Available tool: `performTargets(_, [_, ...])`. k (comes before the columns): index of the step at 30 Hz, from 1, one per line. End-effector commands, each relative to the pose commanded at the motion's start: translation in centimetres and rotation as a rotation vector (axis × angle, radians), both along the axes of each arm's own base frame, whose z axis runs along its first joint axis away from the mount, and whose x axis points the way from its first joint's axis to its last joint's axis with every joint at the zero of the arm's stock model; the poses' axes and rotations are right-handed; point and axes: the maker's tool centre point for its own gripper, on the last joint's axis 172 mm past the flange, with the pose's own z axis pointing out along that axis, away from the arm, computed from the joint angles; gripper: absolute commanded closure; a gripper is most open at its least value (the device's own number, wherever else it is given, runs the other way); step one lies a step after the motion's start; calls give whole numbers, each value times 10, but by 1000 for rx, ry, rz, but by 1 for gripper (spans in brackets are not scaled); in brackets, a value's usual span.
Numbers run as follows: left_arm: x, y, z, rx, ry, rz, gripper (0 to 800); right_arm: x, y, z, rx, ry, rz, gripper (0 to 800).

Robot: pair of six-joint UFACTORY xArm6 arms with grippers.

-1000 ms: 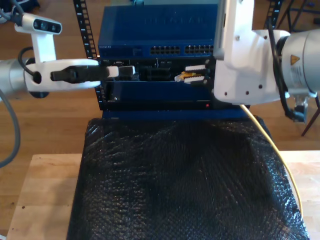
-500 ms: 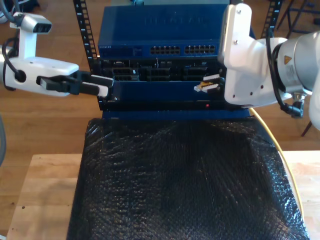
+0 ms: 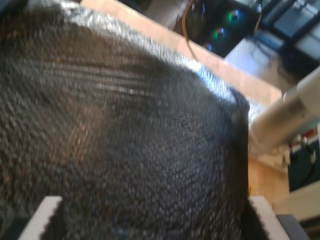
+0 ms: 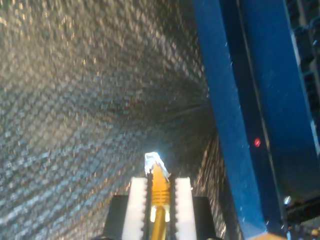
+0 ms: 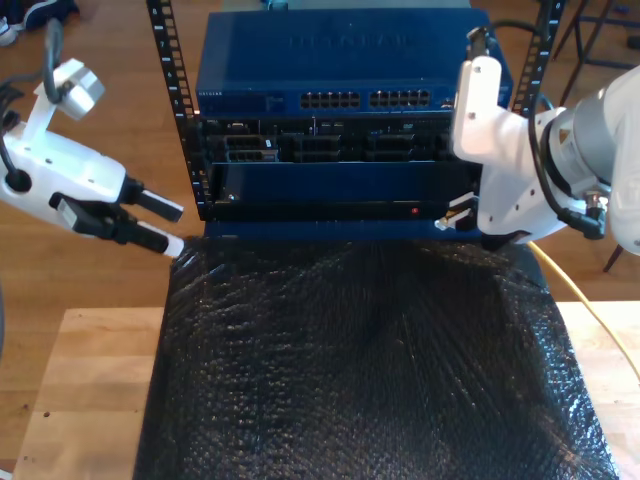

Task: Grab the cable and plug it in

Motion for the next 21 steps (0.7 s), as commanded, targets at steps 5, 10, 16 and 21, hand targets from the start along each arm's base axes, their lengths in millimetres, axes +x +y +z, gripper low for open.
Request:
performTargets(5, [-17, 20, -15, 99, -14, -68, 2, 2, -12, -18, -66, 34, -25, 800])
performTargets(10, [-37, 37, -29, 176, -26, -140, 2, 3, -23, -33, -137, 75, -39, 800])
performTargets(16, [-65, 77, -48, 252, -28, -187, 1, -1, -23, -40, -148, 107, -34, 800])
performTargets(21, [-83, 108, -62, 256, -55, -218, 1, -2, -24, -47, -153, 125, -33, 800])
